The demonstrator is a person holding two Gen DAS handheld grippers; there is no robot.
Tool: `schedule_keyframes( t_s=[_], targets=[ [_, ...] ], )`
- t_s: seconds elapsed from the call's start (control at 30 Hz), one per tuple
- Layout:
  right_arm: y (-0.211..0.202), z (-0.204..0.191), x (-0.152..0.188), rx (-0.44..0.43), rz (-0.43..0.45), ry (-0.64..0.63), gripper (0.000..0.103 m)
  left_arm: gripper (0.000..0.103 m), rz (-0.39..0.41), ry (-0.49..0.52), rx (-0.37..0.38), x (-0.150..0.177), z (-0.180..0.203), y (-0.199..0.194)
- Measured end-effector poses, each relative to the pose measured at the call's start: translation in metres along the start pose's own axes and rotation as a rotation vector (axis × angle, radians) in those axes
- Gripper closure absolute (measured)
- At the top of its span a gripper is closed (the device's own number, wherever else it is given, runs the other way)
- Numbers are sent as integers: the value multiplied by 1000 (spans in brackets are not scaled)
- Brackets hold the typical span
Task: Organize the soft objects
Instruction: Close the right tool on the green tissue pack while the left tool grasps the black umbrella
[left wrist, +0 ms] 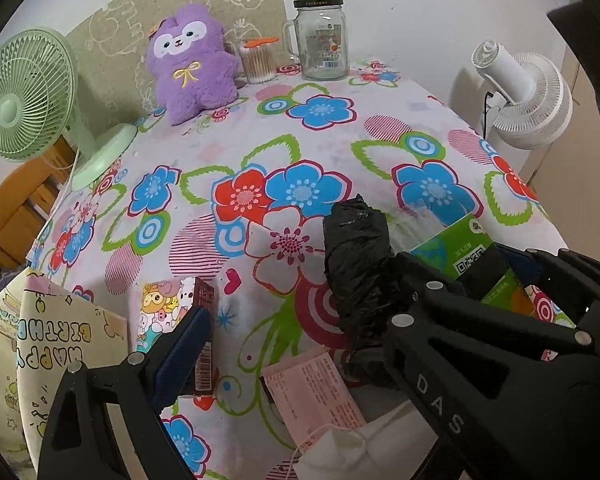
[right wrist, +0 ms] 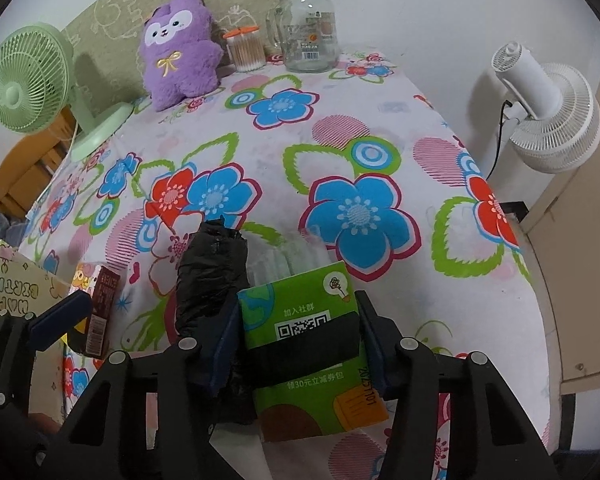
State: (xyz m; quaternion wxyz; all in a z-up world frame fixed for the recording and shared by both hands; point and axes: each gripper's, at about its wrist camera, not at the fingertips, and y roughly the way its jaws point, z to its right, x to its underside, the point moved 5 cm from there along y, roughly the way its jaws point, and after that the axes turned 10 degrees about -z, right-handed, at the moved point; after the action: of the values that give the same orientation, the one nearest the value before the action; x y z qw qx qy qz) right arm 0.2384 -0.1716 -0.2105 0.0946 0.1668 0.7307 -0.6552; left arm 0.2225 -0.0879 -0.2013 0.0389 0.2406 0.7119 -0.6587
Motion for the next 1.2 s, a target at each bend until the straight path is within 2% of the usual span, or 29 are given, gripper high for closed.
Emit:
schedule_keyframes(
  t_s=[0.3, 0.37, 0.47, 0.7, 1.0, 1.03, 1.17, 1.2],
  targets=[
    [-12, 3, 0, -1, 37, 24, 48, 8, 22, -10, 18, -2, 2, -7],
    [-15, 3, -1, 4, 43, 24, 48, 15, 25, -12, 27, -2, 3, -9],
    [-20, 6, 0, 24, 60, 28, 48, 19, 25, -16, 45, -3, 5, -10],
    [-26, 15, 0, 42, 70, 45, 48, 19, 40, -17, 82, -6, 13, -13],
    [-21, 25, -4, 72, 66, 64, 48, 13, 26, -19, 132, -12, 21, -4],
    [-19, 25, -4, 74, 64, 64, 48, 15, 23, -19, 135, -13, 22, -2],
    [-13, 26, -7, 80, 54, 63, 48, 38, -1, -19, 168, -14, 22, 6],
    [-11, 26, -7, 80, 52, 62, 48, 41, -13, -21, 181, -14, 23, 9]
  ],
)
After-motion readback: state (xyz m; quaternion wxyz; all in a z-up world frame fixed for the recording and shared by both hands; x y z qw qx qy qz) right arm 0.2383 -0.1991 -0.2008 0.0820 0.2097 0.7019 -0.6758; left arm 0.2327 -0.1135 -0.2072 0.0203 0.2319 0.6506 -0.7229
